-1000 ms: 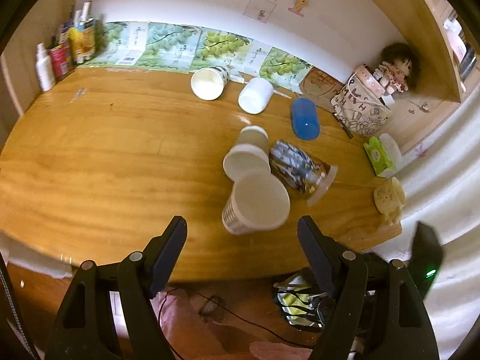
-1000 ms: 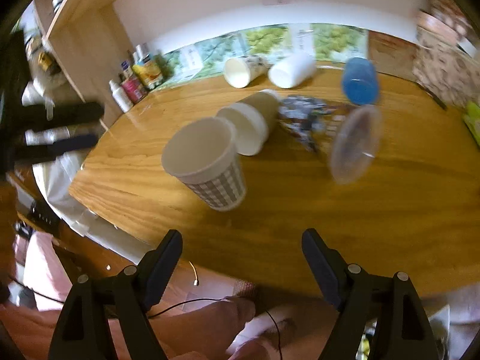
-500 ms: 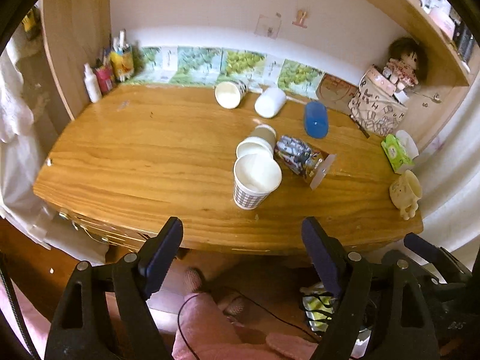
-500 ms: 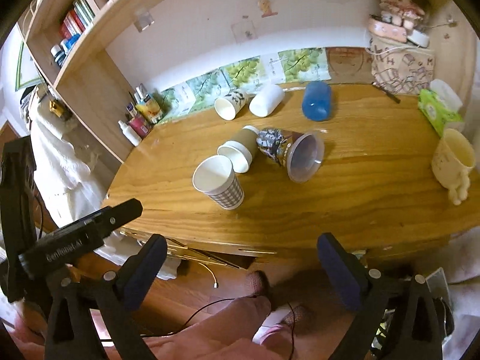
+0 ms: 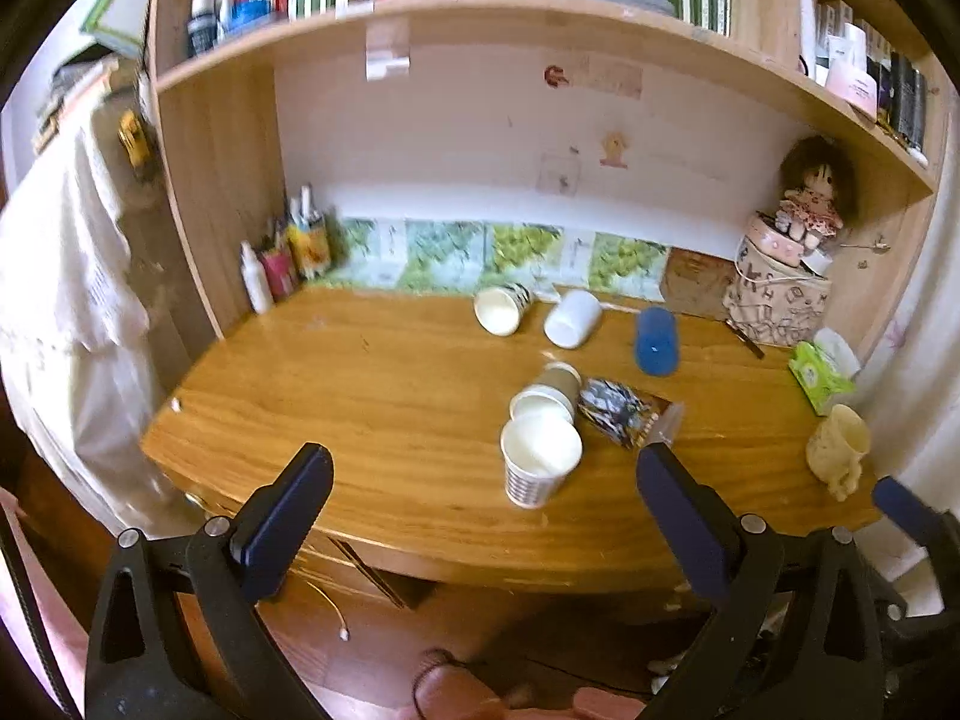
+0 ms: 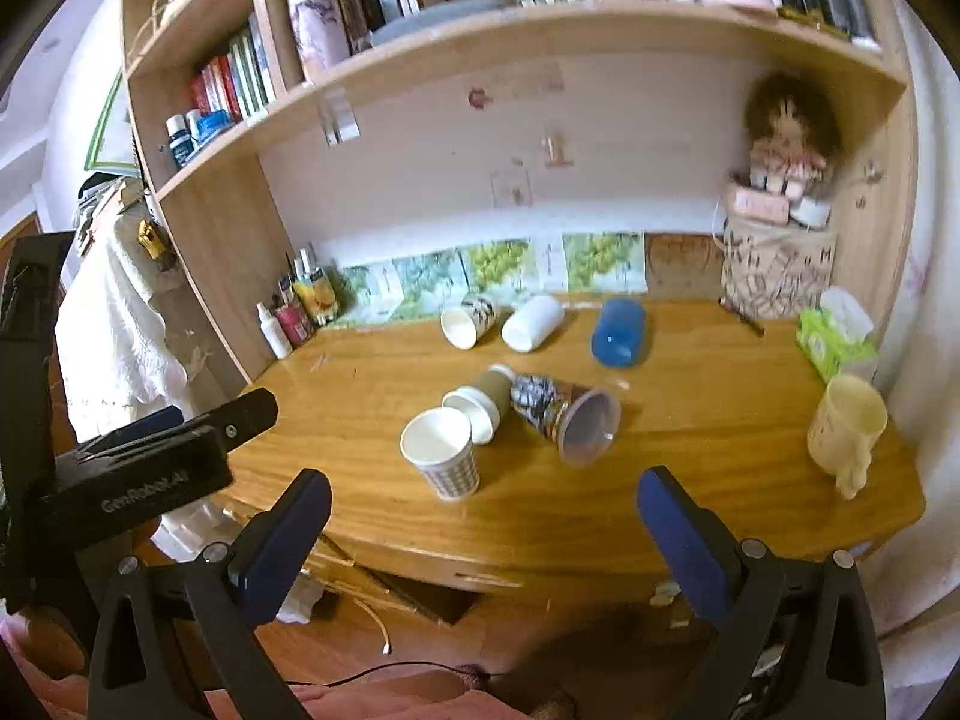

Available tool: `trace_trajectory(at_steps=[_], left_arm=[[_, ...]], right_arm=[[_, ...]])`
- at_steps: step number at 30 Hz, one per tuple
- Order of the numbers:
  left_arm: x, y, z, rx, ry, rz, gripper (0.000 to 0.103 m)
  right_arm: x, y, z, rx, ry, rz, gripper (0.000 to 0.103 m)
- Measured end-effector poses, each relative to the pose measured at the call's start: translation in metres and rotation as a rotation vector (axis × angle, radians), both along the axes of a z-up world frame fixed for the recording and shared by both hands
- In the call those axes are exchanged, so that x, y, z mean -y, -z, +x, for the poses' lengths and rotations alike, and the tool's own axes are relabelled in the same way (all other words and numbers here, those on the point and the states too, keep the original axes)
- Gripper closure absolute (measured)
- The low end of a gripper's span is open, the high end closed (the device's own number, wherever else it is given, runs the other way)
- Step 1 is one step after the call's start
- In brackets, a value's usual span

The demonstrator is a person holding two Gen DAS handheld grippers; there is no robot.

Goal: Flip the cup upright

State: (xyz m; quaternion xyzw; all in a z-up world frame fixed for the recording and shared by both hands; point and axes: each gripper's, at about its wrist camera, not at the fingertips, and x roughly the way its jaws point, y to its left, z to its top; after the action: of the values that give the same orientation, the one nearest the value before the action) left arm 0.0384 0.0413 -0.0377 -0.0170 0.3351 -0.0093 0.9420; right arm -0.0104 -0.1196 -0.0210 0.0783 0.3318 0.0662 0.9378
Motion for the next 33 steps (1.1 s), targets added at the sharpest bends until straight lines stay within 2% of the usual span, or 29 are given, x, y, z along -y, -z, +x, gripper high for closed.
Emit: trace_trajectory(at_steps=[6,17,22,33], left_arm=[[0.009,-0.010,-0.011,0.111,0.000,0.059,0.002],[0.015,-0.022,-0.017,0.206,0.025,0.073,0.002],[0.020,-0.026,-0.017,0.236,0.029,0.091,0.002],[0.020,-0.023,-0.009,0.223,0.035,0.084,0.002]], right_arm=[[0.004,-0.010,-0.008,0.090,0.038,-0.029,0.001],[0.019,-0.022,-0.013,0.205,0.124,-0.003,0.001],[0.020,-0.021,-0.007,0.196,0.112,0.008,0.001],[0.016,-0.013,0.002,0.157,0.087,0.006,0.001]])
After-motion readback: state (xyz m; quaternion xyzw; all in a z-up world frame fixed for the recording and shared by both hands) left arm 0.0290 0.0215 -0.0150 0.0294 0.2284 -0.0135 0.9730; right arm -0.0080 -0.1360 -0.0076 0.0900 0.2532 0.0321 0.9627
